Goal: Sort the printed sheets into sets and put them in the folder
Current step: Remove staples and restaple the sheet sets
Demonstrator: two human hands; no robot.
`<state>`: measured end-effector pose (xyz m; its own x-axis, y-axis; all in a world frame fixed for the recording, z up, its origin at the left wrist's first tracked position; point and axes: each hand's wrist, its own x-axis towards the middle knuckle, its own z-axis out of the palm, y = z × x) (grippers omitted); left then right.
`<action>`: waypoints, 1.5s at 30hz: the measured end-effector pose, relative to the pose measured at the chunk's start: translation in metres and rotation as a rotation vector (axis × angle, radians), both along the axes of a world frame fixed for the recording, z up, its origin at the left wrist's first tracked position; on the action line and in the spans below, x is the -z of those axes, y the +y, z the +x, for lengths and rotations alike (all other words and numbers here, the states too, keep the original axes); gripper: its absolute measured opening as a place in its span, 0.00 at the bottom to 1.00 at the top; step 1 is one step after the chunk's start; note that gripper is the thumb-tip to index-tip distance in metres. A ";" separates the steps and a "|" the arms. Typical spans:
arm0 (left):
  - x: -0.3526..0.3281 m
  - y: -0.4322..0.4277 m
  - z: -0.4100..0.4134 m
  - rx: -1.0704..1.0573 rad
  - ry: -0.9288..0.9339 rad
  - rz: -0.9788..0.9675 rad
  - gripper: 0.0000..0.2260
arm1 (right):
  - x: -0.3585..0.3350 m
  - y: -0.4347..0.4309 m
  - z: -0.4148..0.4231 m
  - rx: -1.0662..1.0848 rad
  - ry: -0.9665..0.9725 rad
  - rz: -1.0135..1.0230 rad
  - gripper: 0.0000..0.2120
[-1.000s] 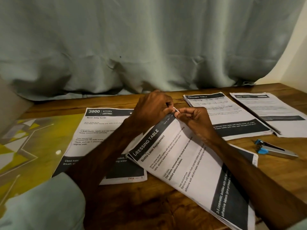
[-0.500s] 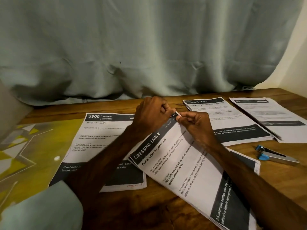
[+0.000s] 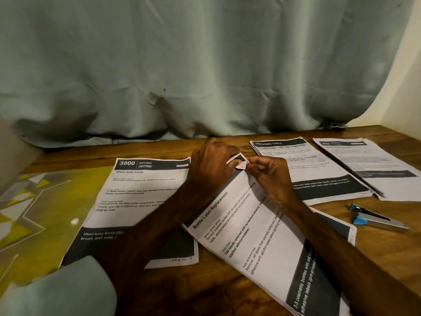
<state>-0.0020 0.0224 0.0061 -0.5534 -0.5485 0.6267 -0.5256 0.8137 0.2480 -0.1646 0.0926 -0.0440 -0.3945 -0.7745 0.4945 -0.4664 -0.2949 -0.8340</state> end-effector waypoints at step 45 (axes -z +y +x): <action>0.023 -0.012 -0.003 0.181 0.166 -0.428 0.05 | -0.001 0.001 0.003 0.011 -0.038 0.035 0.07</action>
<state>-0.0048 0.0107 -0.0168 -0.4901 -0.1271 0.8624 -0.3479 0.9356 -0.0598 -0.1613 0.0934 -0.0426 -0.4212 -0.7867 0.4514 -0.4373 -0.2599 -0.8609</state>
